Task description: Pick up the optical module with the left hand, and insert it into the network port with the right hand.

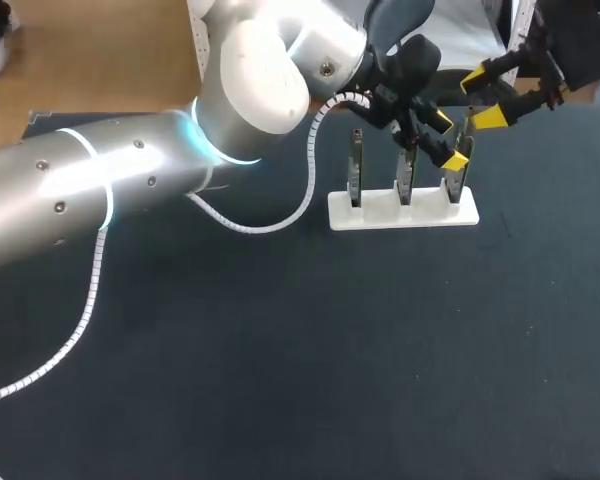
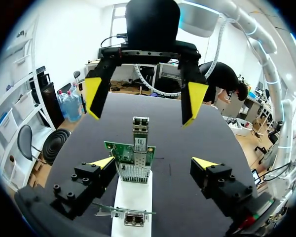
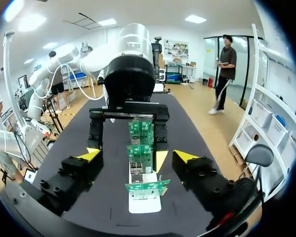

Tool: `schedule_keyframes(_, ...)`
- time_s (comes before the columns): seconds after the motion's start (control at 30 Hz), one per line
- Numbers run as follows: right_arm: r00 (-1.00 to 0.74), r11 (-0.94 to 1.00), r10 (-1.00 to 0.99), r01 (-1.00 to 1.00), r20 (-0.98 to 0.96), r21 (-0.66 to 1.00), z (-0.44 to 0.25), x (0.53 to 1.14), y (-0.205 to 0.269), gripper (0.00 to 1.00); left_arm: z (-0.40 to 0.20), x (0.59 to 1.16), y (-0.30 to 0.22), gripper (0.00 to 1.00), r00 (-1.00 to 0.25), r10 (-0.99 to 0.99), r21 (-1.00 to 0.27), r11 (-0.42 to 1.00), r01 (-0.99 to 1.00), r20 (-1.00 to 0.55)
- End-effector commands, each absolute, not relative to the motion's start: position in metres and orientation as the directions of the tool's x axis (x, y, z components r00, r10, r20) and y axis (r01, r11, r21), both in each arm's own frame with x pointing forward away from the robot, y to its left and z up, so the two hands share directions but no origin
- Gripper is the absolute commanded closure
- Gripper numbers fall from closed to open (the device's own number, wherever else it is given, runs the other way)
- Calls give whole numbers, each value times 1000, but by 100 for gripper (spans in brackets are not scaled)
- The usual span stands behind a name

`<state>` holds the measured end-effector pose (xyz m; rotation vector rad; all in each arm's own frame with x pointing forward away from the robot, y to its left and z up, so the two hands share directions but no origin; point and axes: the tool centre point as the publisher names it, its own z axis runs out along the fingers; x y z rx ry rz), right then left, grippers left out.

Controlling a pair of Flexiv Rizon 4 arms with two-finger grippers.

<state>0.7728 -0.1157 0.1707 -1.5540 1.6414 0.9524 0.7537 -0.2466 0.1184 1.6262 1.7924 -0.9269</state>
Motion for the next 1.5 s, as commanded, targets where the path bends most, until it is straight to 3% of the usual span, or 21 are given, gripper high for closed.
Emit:
schedule_keyframes(0.03, -62, 31, -477, -998, -876, 54, 178, 772, -122, 0, 119, 752, -246, 0, -125, 618, -129, 38, 991, -776)
schedule_keyframes(0.33, -34, 31, -460, -999, -887, 22, 191, 775, -124, 0, 119, 752, -246, 0, -125, 618, -129, 38, 991, -776)
schedule_keyframes(0.37, -30, 30, -457, -999, -889, 18, 192, 775, -124, 4, 119, 752, -246, 0, -125, 618, -129, 38, 991, -776)
schedule_keyframes(0.4, -27, 32, -455, -999, -890, 14, 192, 775, -124, 67, 119, 752, -246, 0, -125, 618, -129, 38, 991, -776)
schedule_keyframes(0.43, -25, 36, -454, -999, -891, 9, 193, 775, -124, 100, 119, 752, -246, 0, -125, 618, -129, 38, 991, -776)
schedule_keyframes(1.5, -12, 13, -462, -1000, -887, 6, 188, 776, -115, 100, 119, 752, -246, 0, -125, 618, -129, 38, 991, -776)
